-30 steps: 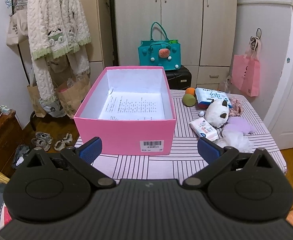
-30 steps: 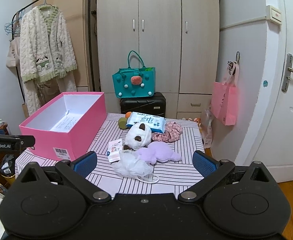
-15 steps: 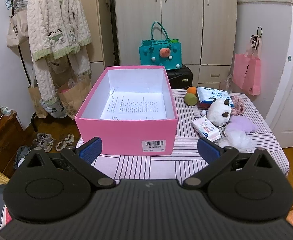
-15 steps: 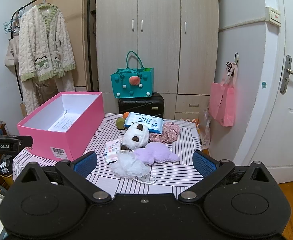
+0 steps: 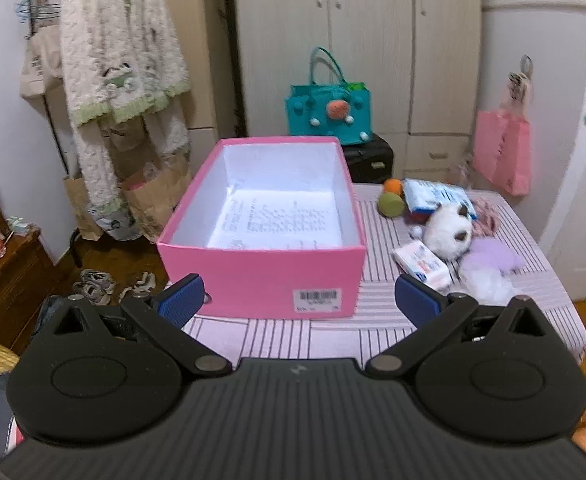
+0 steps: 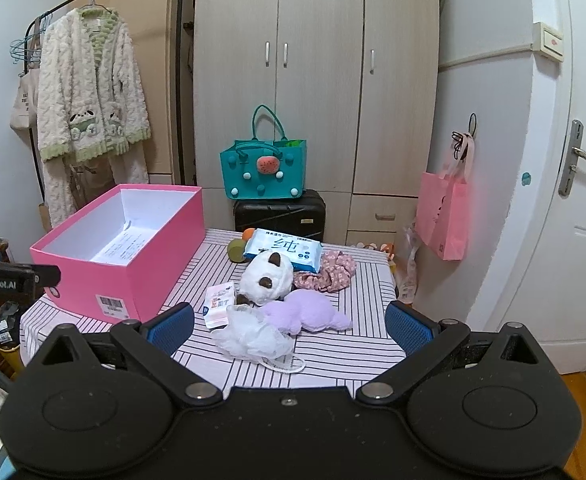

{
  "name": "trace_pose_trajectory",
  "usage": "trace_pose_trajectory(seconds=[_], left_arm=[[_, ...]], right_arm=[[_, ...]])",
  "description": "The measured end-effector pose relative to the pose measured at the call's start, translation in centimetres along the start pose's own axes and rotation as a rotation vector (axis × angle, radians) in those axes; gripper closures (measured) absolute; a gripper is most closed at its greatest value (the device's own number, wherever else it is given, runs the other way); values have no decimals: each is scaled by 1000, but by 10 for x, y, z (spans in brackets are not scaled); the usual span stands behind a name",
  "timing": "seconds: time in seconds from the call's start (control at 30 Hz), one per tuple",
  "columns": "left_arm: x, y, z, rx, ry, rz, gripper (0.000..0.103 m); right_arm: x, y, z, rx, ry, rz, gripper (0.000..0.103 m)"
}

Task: Organize soft objects
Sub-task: 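Move both tools toward the table of soft items, then grasp the small wet-wipe pack with the left tool while the right tool grasps the white mesh puff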

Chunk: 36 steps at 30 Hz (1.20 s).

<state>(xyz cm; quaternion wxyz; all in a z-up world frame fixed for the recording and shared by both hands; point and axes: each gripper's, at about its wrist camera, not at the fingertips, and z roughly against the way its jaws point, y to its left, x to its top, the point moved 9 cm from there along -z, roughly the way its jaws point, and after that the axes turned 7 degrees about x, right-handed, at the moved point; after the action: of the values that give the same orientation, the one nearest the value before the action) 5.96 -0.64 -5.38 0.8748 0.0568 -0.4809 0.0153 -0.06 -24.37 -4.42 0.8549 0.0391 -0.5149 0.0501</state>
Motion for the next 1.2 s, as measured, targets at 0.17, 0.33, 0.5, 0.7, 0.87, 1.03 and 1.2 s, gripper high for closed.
trace_pose_trajectory(seconds=[0.17,0.33,0.5,0.7,0.87,1.03,1.2], left_arm=[[8,-2,-6,-24,-2,-9,0],[17,-14,-19,37,-28,-61,0],[18,-38,-46,6,-19,-118,0],[18,-77,-68,-122,-45,-135,0],[20,-109,-79,-200,-80,-187,0],[16,-140,-91,-252,-57,-240,3],[7,-163,-111,-310,10,-268,5]], right_arm=[[4,-3,-3,23,-13,7,0],[6,2,-10,124,-36,44,0],[-6,3,-35,133,-23,109,0],[-28,-2,-87,159,2,105,0],[-44,-1,-119,266,-7,62,0],[-51,-1,-141,298,9,63,2],[-60,-3,-161,330,64,63,11]])
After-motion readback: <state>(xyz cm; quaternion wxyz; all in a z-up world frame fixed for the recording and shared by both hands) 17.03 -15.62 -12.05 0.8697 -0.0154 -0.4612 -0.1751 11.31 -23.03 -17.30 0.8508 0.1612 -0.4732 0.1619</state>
